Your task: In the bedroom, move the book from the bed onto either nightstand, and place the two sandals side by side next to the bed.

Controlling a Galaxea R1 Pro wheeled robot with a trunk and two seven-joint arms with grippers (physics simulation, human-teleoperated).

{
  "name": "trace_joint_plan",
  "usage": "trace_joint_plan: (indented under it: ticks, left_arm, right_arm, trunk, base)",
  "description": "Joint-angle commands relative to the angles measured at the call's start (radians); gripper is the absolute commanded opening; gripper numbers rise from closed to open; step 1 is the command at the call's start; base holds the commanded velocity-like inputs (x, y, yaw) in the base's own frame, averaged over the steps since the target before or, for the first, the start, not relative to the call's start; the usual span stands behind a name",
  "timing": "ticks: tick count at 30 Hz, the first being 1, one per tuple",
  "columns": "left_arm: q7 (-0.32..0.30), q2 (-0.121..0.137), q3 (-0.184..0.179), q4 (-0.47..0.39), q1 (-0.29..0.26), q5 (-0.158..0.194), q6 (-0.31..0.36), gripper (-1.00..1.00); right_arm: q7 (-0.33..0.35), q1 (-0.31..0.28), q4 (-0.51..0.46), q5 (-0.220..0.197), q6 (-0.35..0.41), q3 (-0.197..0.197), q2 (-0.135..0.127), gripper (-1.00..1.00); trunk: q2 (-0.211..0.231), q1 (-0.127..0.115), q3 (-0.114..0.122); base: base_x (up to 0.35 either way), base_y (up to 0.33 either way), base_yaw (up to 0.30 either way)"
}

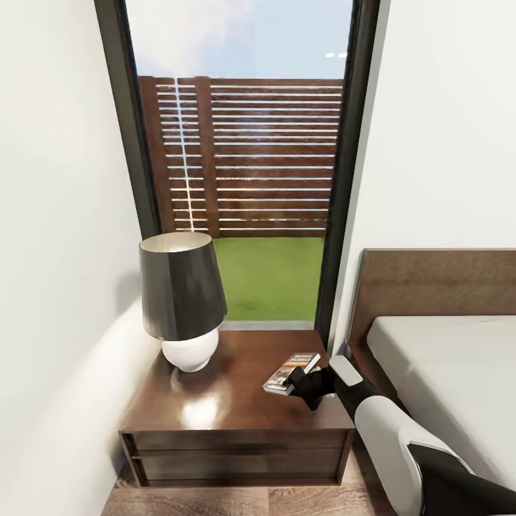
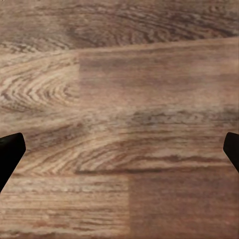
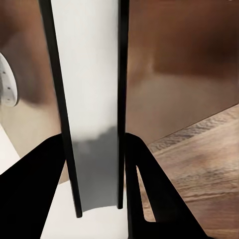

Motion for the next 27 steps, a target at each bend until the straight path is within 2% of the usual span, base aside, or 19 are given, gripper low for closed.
trace_joint_plan:
  ticks: [1, 27]
  left_arm:
    - [0.002, 0.0, -0.009, 0.001, -0.001, 0.008, -0.003, 1.0]
    - [0.002, 0.0, -0.012, 0.001, -0.001, 0.008, -0.005, 1.0]
  right_arm:
    - [-0.011, 0.0, -0.002, -0.01, 0.001, -0.004, 0.001, -1.0]
    - [-0.012, -0.001, -0.002, -0.01, 0.001, -0.004, 0.002, -1.0]
  trunk:
    - [0.0, 0.0, -0.001]
    - [0.0, 0.0, -0.001]
  base:
    - [0.003, 0.0, 0.0]
    - [0.0, 0.0, 0.0]
